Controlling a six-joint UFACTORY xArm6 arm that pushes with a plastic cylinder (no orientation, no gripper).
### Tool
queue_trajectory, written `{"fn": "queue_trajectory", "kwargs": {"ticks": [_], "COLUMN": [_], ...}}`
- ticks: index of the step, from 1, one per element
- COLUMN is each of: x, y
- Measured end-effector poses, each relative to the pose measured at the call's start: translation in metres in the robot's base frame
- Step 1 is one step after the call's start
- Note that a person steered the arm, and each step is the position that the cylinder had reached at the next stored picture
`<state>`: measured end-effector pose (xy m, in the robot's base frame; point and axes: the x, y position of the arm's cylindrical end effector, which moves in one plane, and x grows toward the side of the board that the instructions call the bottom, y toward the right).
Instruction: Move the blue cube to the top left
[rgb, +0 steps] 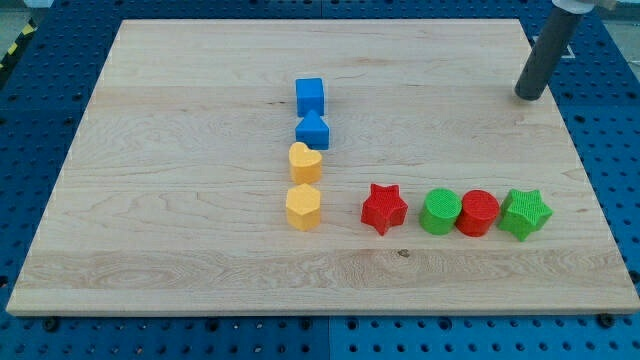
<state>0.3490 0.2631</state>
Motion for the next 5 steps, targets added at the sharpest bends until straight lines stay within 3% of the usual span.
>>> {"fn": "queue_trajectory", "kwargs": {"ticks": [5], "x": [-0.0062], "y": [-0.0001]}}
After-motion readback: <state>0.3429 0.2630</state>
